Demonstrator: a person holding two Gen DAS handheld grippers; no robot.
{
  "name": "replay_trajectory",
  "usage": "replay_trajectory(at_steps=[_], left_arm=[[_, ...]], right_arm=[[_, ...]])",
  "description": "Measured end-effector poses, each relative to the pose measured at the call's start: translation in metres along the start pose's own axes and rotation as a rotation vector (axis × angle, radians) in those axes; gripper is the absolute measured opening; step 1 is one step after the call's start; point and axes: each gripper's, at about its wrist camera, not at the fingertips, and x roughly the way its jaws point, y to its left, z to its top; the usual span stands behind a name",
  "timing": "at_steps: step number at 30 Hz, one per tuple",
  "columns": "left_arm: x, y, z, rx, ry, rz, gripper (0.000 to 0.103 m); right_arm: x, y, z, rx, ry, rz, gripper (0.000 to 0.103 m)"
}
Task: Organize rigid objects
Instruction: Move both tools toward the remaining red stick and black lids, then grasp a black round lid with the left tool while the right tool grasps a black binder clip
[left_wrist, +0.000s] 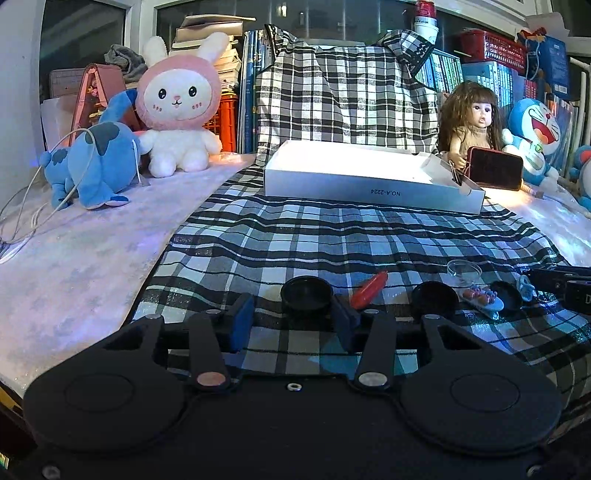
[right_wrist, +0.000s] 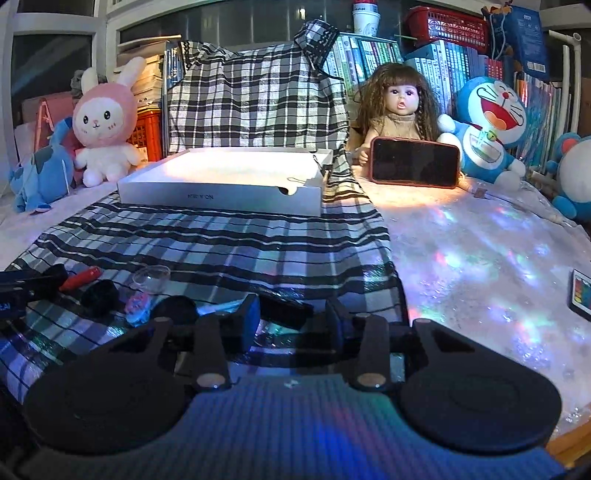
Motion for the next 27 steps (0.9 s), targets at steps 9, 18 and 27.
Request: replay_trajectory(at_steps=[9, 18, 27], left_arm=[[0.008, -0.003, 0.002, 0.004, -0.001, -0.006, 0.045], [0.019, -0.008, 0.004, 0.006, -0.008, 0.002, 0.045], [0.017, -0.006, 0.002, -0.013, -0.019, -0.011, 0.044]], right_arm=[[0.010, 0.009, 0.003, 0.004, 0.012, 0.022, 0.050], [0.016, 0.014, 0.003, -0.005, 0.005, 0.013, 0.055], [0.012, 0.013, -0.001, -0.008, -0.008, -0.011, 0.059]])
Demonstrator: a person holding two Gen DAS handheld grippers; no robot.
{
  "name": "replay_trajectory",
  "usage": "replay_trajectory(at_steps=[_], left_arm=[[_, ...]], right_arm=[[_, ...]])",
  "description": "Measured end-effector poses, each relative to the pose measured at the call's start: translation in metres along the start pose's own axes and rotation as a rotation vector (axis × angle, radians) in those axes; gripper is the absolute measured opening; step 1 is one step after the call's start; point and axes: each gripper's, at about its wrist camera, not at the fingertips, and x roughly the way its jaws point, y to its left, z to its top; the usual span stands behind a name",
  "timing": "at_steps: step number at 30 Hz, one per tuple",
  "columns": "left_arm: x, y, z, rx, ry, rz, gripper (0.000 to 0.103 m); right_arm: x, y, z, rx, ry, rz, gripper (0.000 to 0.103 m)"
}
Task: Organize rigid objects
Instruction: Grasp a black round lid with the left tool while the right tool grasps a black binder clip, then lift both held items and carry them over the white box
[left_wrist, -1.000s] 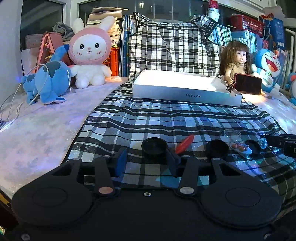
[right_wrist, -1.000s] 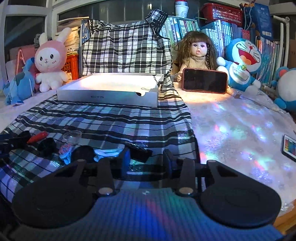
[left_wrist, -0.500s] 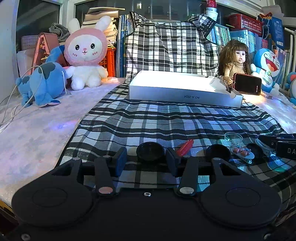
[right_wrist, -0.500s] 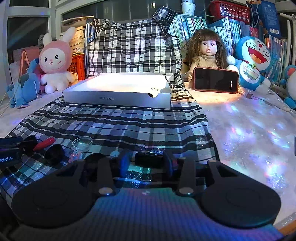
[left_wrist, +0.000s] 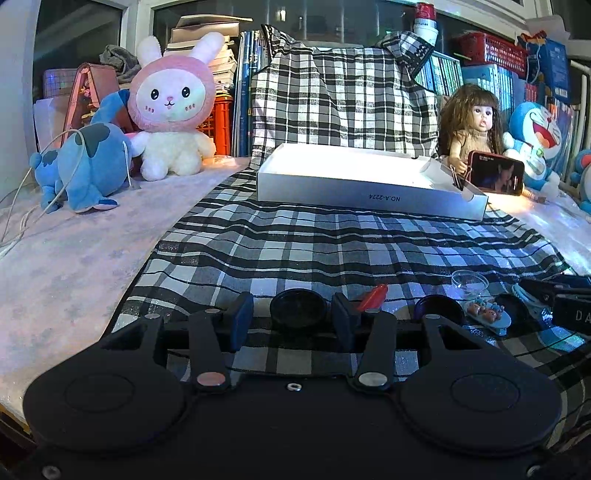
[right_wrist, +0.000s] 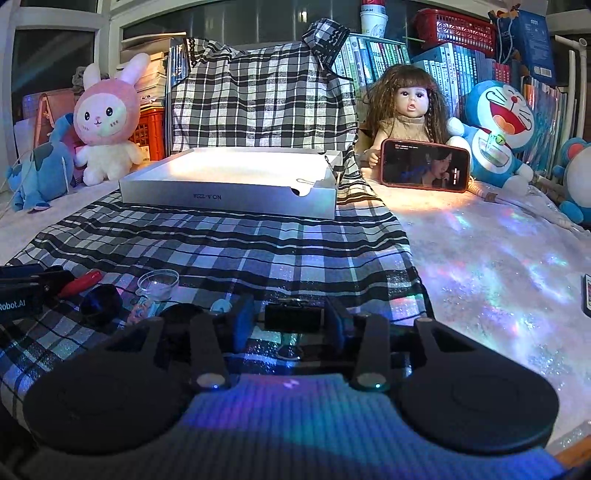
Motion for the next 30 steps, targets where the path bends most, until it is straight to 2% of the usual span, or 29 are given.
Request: replay_trajectory(at_steps=[5, 6, 7, 8, 9, 18, 30], left_arm=[[-0.003, 0.002, -0.002, 0.001, -0.013, -0.005, 0.031], [-0.003, 0.002, -0.002, 0.001, -0.015, -0.007, 0.031], [-0.003, 0.002, -0.002, 0.001, -0.015, -0.006, 0.031], [-0.003, 0.002, -0.002, 0.002, -0.016, -0.006, 0.031], [-0.003, 0.002, -0.001, 0.001, -0.016, -0.005, 0.031], [-0.003, 0.001, 0.010, 0.010, -0.015, -0.015, 0.031], [0.013, 0.002, 0.056, -0.007, -0.009, -0.046, 0.031]], right_arm=[[-0.004, -0.004, -0.003, 0.003, -0.003, -0.007, 0.059], [-0.004, -0.004, -0.003, 0.001, -0.003, -0.009, 0.058], [-0.004, -0.004, -0.003, 0.001, -0.003, -0.010, 0.052], [-0.005, -0.004, -0.003, 0.001, -0.001, -0.009, 0.039], [-0.005, -0.004, -0.003, 0.003, 0.000, -0.014, 0.037], [-0.006, -0.004, 0.007, 0.001, -0.022, 0.005, 0.036], [0.012, -0.013, 0.039, 0.060, -0.042, 0.030, 0.036]])
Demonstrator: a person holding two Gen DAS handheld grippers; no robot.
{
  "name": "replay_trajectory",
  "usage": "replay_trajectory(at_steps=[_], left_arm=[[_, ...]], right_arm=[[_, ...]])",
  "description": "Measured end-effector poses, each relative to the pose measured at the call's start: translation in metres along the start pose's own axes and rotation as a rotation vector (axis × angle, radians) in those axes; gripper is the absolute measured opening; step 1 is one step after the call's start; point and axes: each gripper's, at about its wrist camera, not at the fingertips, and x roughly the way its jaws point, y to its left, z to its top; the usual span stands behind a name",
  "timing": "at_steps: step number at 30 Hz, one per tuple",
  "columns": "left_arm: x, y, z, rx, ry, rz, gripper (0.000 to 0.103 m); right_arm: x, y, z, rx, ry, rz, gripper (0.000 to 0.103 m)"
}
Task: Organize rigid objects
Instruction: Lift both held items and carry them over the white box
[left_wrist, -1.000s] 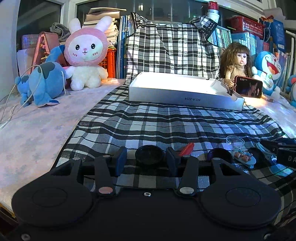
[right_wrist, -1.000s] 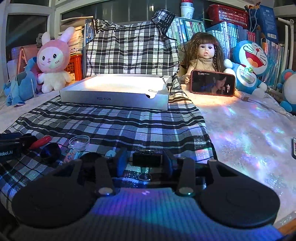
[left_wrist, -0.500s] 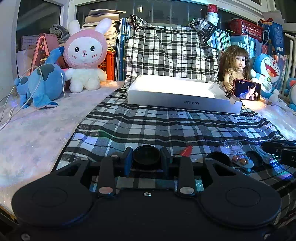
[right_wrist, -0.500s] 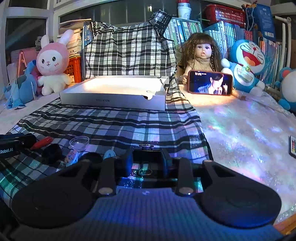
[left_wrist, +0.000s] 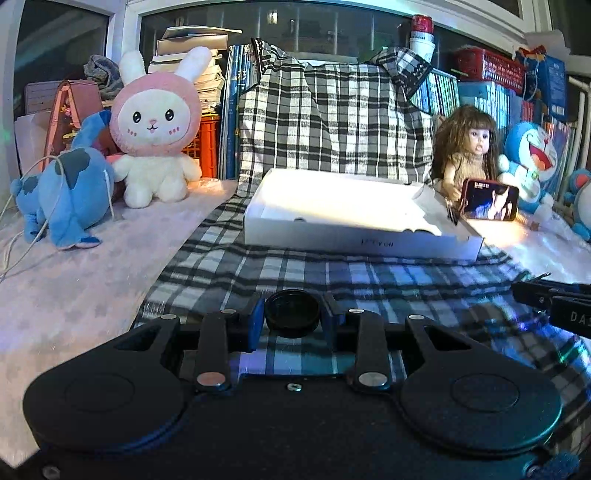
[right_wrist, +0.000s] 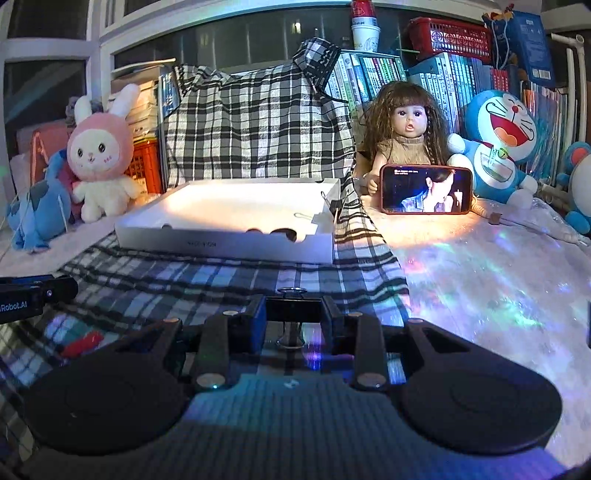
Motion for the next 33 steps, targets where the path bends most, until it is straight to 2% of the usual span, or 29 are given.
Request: replay_trajectory(at_steps=[9, 22, 33], left_arm=[[0.023, 0.003, 0.039, -0.011, -0.016, -0.016, 0.031], [0.067, 0.001, 0.077, -0.053, 0.014, -0.065, 0.031], [0.118, -0.007, 0.101, -0.023, 0.042, -0.063, 0.031]], right_arm=[[0.025, -0.010, 0.036, 0.072, -0.022, -0.005, 0.036], [0.070, -0.017, 0.072, 0.141, 0.027, 0.008, 0.036], [0.117, 0.000, 0.095, 0.108, 0.082, 0.021, 0.036]])
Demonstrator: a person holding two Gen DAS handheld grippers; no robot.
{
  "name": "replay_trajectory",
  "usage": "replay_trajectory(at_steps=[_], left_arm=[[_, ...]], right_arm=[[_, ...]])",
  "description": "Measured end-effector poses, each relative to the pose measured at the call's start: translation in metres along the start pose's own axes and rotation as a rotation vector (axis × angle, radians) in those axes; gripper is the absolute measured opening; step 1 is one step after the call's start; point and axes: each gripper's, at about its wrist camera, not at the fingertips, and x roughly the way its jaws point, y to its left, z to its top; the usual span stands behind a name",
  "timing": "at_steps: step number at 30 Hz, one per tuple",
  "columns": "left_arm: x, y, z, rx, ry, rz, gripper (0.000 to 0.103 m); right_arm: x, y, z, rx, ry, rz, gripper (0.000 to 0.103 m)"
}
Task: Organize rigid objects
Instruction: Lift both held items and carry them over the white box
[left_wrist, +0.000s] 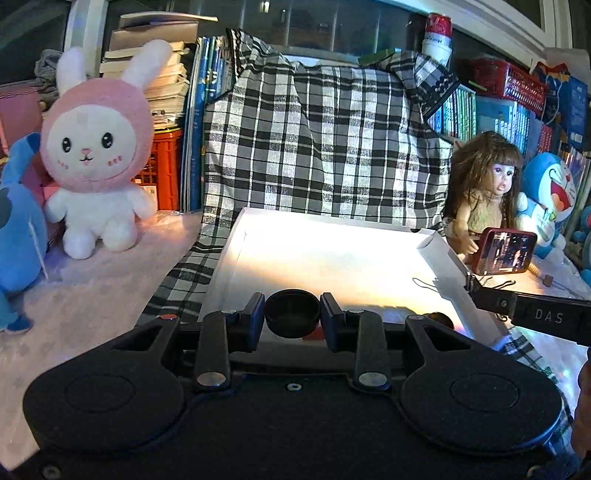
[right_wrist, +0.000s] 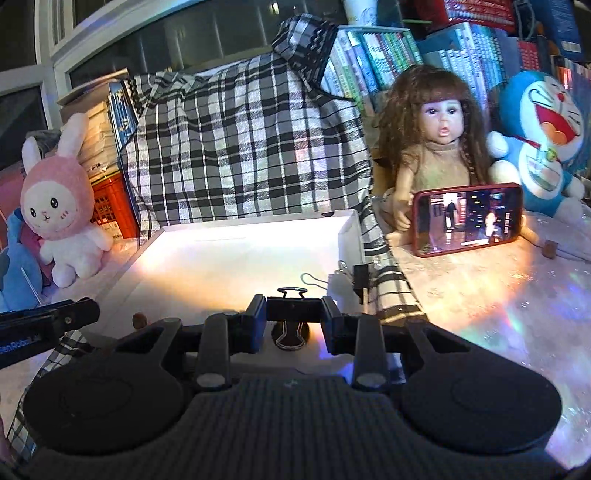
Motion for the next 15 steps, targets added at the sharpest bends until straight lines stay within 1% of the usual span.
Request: replay_trajectory(at_steps=[7, 15], left_arm=[[0.031, 0.001, 0.009, -0.010, 0.044, 0.004, 0.031], [0.065, 0.006, 0.025, -0.038, 0.122, -0.004, 0.031]], right_arm=[[0.029, 0.010, 0.017, -0.016, 0.044, 0.005, 0.036], [0.055, 0.005, 0.032, 0.010, 0.107, 0.027, 0.036]])
